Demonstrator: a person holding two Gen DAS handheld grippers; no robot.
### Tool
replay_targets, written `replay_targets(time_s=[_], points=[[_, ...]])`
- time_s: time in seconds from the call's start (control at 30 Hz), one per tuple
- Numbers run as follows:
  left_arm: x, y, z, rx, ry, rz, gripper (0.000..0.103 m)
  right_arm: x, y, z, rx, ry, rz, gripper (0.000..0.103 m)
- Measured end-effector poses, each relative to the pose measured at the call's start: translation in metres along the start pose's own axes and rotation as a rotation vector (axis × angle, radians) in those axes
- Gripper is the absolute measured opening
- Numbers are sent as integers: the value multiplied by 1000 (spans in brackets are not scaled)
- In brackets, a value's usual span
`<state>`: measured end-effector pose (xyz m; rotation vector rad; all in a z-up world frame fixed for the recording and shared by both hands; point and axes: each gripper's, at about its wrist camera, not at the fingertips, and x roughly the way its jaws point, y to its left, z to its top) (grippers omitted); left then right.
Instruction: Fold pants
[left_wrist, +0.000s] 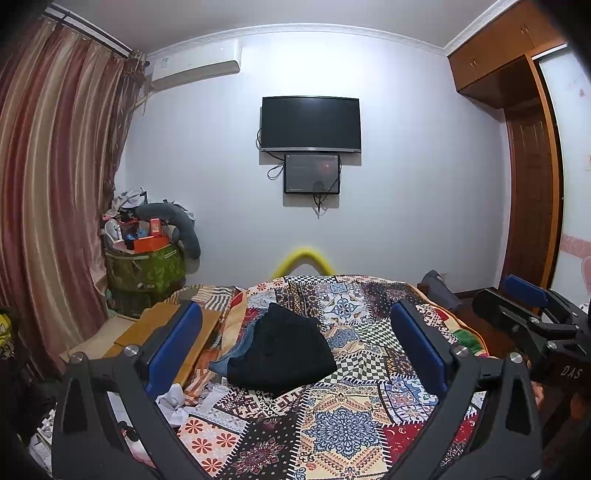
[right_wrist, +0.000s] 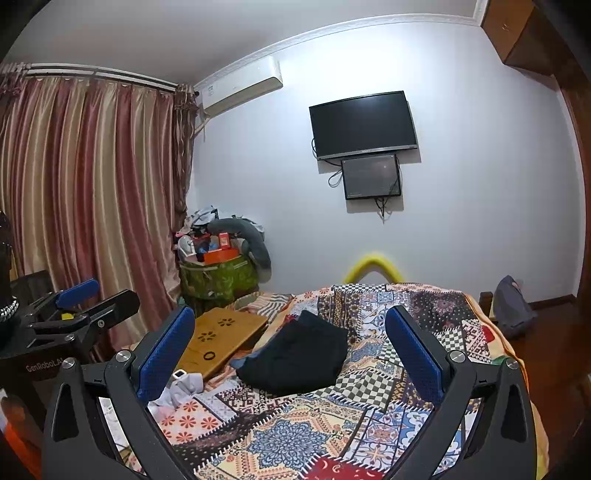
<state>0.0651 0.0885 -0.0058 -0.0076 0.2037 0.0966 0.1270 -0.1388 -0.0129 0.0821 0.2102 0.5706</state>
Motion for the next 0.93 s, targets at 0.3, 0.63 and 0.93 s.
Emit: replay_targets(time_s=[0.3,0.63,0.93], points=[[-1,1,0,0,-4,-11,103,-1,-1,1,1,-4,-3,102],[0,1,-1,-4,6,-19,103,-2,-2,1,2,-8,-14,102],[7,2,-4,-5,33,-37,103,0,1,-1,7,-3,-22,102]])
